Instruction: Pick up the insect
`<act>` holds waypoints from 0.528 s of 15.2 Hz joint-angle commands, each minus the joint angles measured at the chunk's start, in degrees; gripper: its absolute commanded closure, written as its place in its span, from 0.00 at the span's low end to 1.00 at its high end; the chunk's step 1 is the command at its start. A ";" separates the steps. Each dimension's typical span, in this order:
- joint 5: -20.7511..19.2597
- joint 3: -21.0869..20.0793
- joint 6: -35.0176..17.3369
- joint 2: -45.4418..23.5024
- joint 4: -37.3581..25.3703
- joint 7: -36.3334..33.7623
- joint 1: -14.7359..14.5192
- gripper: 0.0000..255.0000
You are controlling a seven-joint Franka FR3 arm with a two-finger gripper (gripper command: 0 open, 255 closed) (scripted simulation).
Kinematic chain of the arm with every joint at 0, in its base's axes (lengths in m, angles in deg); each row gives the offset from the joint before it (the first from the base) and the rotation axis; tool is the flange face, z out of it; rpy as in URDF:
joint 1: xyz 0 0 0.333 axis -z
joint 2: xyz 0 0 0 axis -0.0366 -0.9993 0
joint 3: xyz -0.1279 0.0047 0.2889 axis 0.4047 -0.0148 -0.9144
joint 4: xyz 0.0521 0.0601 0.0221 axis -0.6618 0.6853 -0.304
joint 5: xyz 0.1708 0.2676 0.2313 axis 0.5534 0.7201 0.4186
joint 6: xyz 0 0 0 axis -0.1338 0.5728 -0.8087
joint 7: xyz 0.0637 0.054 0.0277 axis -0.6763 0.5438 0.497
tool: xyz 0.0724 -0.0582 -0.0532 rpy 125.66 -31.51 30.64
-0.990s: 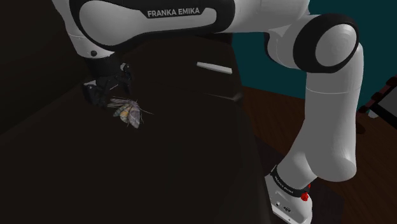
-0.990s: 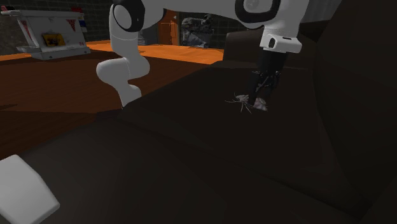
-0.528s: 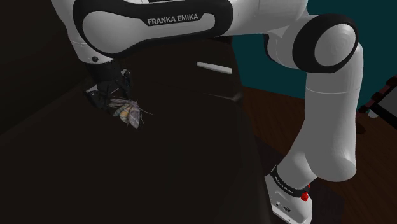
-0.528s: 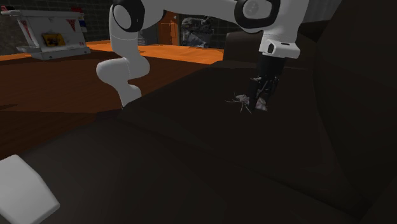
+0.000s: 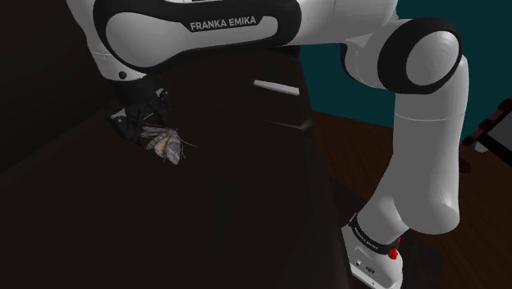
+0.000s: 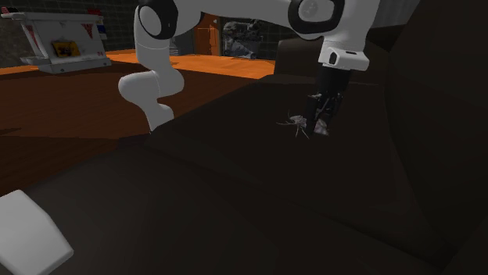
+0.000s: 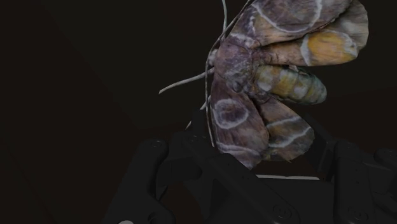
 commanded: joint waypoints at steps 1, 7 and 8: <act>0.04 -0.04 1.15 -0.01 -1.21 0.17 -0.19 1.00; 0.12 -0.13 5.78 -0.18 -6.14 0.95 -0.94 1.00; 0.09 -0.13 6.60 -0.27 -7.07 1.08 -1.10 1.00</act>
